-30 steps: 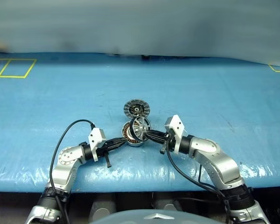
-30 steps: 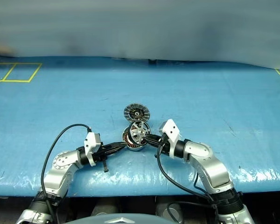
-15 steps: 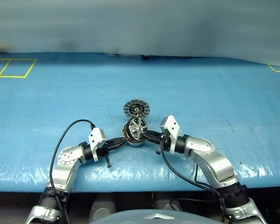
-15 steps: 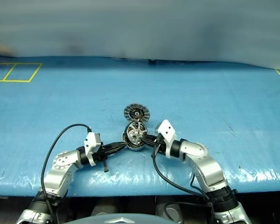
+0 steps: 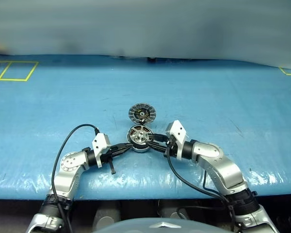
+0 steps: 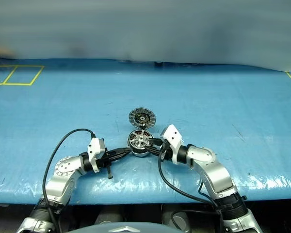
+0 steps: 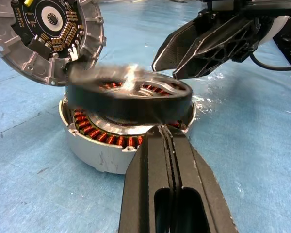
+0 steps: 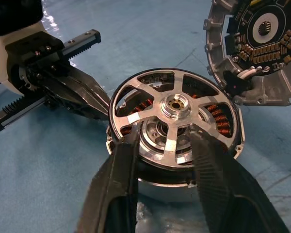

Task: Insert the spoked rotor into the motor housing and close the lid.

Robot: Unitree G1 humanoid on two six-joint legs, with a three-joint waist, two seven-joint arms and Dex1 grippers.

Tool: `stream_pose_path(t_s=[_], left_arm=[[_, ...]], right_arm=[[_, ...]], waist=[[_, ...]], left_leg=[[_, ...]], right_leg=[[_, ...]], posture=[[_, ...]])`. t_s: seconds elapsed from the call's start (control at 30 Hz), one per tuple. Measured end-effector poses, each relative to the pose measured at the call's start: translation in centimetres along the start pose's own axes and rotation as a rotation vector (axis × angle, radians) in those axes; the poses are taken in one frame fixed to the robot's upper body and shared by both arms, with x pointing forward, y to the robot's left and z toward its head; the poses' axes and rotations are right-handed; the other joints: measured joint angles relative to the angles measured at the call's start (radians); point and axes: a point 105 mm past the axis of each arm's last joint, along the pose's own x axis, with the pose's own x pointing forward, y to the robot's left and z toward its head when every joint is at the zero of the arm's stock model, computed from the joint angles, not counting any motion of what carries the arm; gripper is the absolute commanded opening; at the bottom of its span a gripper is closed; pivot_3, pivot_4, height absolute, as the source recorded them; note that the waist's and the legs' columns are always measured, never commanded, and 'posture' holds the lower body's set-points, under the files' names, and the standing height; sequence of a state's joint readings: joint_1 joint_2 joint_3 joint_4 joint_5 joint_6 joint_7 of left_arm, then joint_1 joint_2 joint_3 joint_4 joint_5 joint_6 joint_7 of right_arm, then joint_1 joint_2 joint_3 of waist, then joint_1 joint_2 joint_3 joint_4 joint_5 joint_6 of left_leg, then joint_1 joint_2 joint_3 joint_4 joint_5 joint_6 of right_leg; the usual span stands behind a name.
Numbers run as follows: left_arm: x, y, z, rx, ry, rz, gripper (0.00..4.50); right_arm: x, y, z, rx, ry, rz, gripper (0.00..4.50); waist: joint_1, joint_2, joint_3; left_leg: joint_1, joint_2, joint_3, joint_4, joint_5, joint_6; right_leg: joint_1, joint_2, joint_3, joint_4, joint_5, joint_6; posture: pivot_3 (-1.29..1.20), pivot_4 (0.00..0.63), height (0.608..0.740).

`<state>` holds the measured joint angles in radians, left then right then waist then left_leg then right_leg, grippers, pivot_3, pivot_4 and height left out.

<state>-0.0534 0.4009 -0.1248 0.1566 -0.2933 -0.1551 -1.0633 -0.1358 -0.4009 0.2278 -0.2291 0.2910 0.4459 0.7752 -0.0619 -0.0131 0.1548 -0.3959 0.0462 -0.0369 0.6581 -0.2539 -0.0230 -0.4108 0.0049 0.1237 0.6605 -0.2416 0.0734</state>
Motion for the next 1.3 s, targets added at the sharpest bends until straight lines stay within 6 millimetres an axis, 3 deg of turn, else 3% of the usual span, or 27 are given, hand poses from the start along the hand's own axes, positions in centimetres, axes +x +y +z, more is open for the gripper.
stream_pose_path(t_s=[0.2,0.77,0.93,1.13,1.3], left_arm=[[0.0,0.0,0.0,-0.001,-0.001,0.000,0.00],[-1.6,-0.6,-1.4,-0.093,0.047,0.000,0.00],[-1.7,-0.5,-1.5,-0.097,0.046,0.023,0.00],[-1.6,-0.5,-1.6,-0.102,0.045,0.029,0.00],[-1.5,-0.5,-1.6,-0.101,0.045,0.040,0.00]], right_arm=[[0.1,-0.2,0.0,-0.005,-0.003,-0.014,4.46],[1.1,0.6,1.3,0.029,-0.087,0.020,4.46],[2.2,-0.5,0.8,0.043,-0.074,-0.044,2.91],[3.0,0.4,0.4,0.024,-0.055,-0.006,0.93],[3.3,1.1,0.1,-0.113,0.010,0.020,0.93]], waist=[[0.000,0.000,0.000],[-0.004,0.000,0.000],[-0.005,0.000,0.000],[-0.004,0.000,0.000],[-0.006,0.000,0.000]], left_leg=[[0.000,0.000,0.000,0.000,0.000,0.000],[0.000,0.000,0.000,-0.001,0.000,0.000],[0.000,0.000,0.000,-0.001,0.000,0.000],[-0.001,0.000,0.000,-0.002,0.000,0.000],[0.001,0.000,0.000,-0.002,0.000,0.000]], right_leg=[[0.000,0.000,0.000,0.000,0.000,0.000],[-0.001,0.000,0.000,0.000,0.000,0.000],[-0.001,0.000,0.000,0.000,0.000,-0.001],[-0.002,0.000,0.000,0.000,0.000,0.000],[-0.001,0.000,0.000,0.000,-0.001,-0.001]], posture=[[0.00,0.150,0.740],[0.00,0.150,0.740],[0.00,0.150,0.740],[0.00,0.150,0.740],[0.00,0.150,0.740]])
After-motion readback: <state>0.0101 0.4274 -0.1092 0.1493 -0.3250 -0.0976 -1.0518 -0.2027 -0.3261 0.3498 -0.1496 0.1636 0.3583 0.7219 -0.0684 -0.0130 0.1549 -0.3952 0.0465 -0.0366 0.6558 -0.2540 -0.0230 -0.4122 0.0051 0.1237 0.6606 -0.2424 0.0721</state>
